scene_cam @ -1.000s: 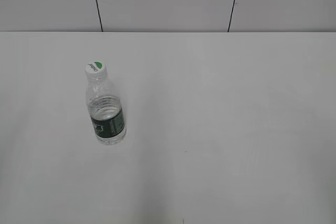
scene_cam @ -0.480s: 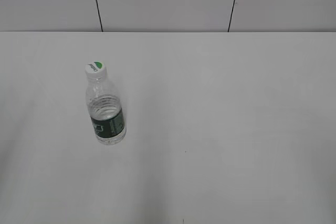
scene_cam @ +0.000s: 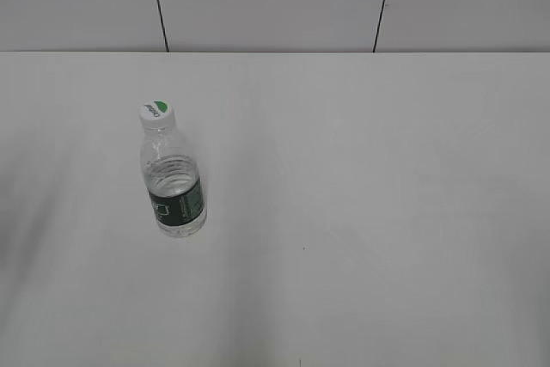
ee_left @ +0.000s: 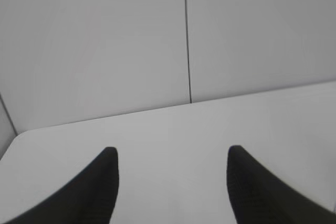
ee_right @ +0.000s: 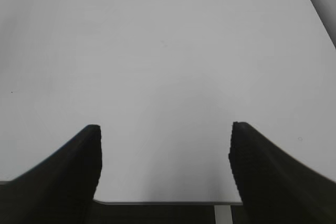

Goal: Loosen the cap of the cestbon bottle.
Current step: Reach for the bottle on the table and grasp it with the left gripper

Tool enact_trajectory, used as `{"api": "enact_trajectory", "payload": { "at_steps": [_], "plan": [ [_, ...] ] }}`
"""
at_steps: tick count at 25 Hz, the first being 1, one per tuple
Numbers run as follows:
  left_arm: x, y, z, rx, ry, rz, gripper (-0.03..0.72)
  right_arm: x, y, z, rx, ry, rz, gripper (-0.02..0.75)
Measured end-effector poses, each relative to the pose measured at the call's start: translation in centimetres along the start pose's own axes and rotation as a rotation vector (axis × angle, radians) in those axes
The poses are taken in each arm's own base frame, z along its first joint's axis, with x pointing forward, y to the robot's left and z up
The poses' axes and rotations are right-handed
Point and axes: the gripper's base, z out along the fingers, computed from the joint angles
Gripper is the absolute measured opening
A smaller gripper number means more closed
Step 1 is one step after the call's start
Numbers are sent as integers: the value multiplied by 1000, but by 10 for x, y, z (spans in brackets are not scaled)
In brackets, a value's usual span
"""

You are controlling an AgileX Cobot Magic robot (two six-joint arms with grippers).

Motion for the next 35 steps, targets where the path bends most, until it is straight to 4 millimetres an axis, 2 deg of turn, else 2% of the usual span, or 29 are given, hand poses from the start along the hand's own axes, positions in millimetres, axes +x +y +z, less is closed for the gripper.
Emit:
{"api": "enact_trajectory", "payload": {
  "at_steps": [3, 10, 17, 24, 30, 35],
  "plan": [
    [17, -8, 17, 88, 69, 74, 402, 0, 0, 0, 0, 0, 0, 584],
    [51, -24, 43, 251, 139, 48, 404, 0, 0, 0, 0, 0, 0, 584],
    [88, -48, 54, 503, 180, 17, 496, 0, 0, 0, 0, 0, 0, 584],
    [122, -64, 54, 680, 282, -34, 517, 0, 0, 0, 0, 0, 0, 584],
    [135, -70, 73, 770, 291, -17, 559, 0, 0, 0, 0, 0, 0, 584],
    [135, -71, 90, 793, 251, 5, 563, 0, 0, 0, 0, 0, 0, 584]
  ]
}}
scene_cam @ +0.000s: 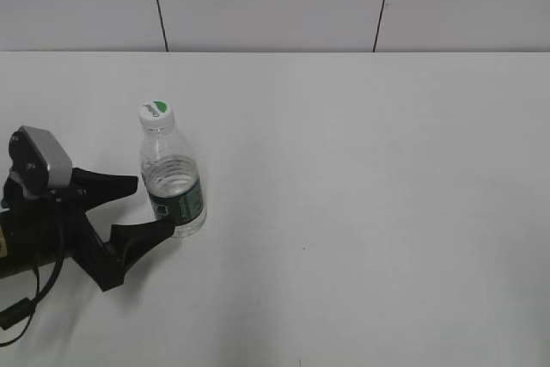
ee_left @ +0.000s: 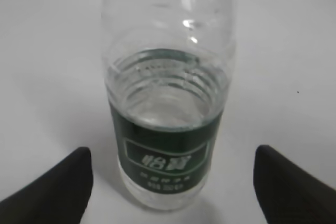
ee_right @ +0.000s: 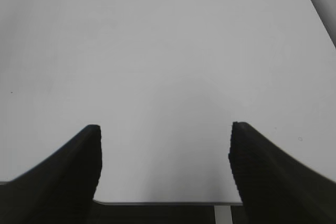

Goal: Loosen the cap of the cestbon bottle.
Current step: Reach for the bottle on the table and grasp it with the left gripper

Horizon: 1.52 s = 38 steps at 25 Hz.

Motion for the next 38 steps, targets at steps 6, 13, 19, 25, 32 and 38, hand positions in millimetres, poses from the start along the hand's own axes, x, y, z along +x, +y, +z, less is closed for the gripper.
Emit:
{"api": "enact_trajectory", "payload": {
  "at_steps": [6, 13, 19, 25, 32, 38],
  "plan": [
    [-11, 12, 12, 24, -47, 57, 563, 0, 0, 0, 0, 0, 0, 584],
    [-24, 22, 22, 73, -86, 94, 565, 0, 0, 0, 0, 0, 0, 584],
    [-24, 24, 24, 85, -64, 99, 566, 0, 0, 0, 0, 0, 0, 584],
    [-23, 24, 24, 84, -48, 98, 566, 0, 0, 0, 0, 0, 0, 584],
    [-12, 23, 28, 103, -46, 57, 563, 0, 0, 0, 0, 0, 0, 584],
    [-13, 23, 28, 105, -55, 57, 465, 0, 0, 0, 0, 0, 0, 584]
  ]
}}
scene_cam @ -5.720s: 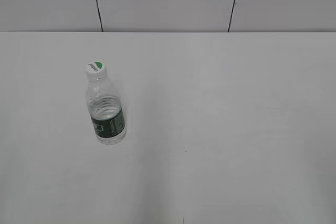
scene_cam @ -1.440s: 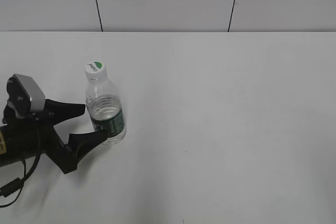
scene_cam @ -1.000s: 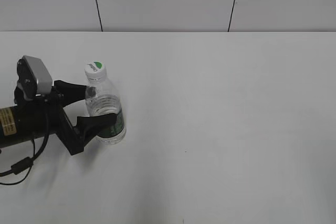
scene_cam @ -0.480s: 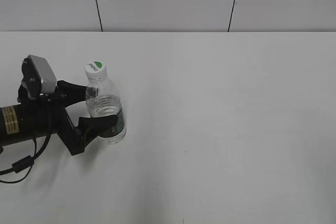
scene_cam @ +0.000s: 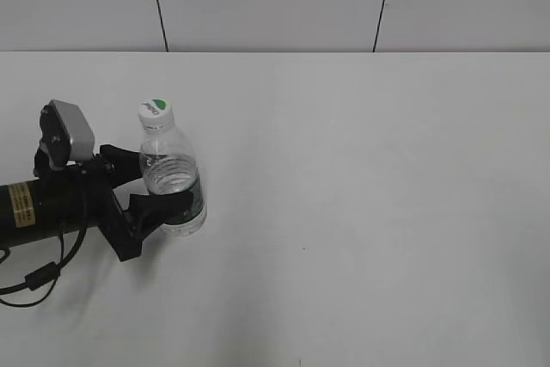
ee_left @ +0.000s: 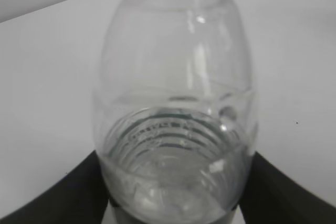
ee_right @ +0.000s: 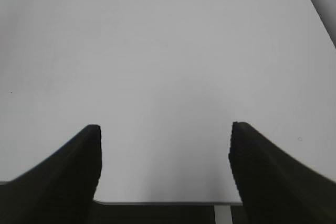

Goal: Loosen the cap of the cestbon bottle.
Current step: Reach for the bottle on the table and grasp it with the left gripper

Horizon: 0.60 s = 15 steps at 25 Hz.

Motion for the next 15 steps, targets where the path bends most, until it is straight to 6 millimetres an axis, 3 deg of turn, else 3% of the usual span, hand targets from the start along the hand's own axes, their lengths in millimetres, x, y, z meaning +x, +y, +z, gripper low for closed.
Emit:
{"api": "enact_trajectory", "payload": {
  "at_steps": [4, 15],
  "plan": [
    [0, -2, 0, 20, 3, 8, 394, 0, 0, 0, 0, 0, 0, 584],
    [1, -6, 0, 72, 9, 30, 394, 0, 0, 0, 0, 0, 0, 584]
  ]
}}
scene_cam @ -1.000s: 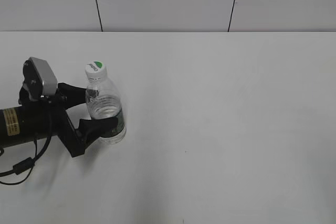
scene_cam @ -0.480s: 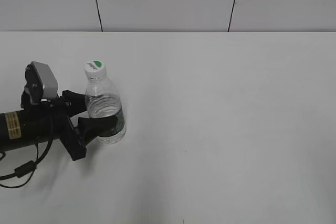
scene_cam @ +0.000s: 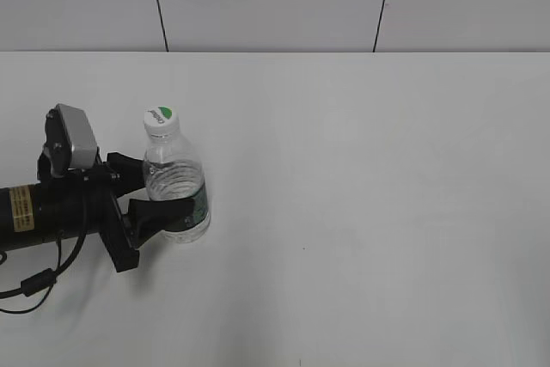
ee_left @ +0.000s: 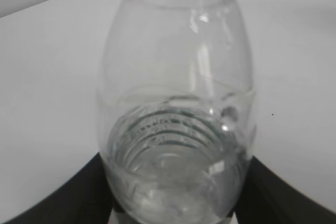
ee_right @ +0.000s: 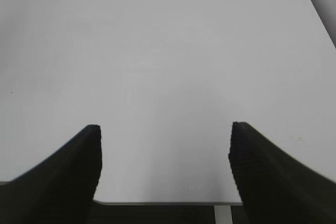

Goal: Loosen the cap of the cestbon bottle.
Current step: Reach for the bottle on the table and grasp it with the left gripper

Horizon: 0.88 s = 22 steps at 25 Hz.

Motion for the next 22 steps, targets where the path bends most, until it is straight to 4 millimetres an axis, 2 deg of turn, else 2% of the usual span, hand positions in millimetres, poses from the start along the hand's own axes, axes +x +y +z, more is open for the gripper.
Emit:
{"api": "enact_trajectory", "payload": {
  "at_steps": [15, 17, 22],
  "plan": [
    [-1, -3, 3, 25, 2, 11, 394, -2, -1, 2, 2, 11, 36, 584],
    [-4, -3, 9, 31, 4, 27, 394, -11, -2, 7, 0, 41, 54, 584],
    [-9, -8, 26, 71, 6, 69, 393, -47, -7, 33, -22, 97, 89, 584]
  ]
}}
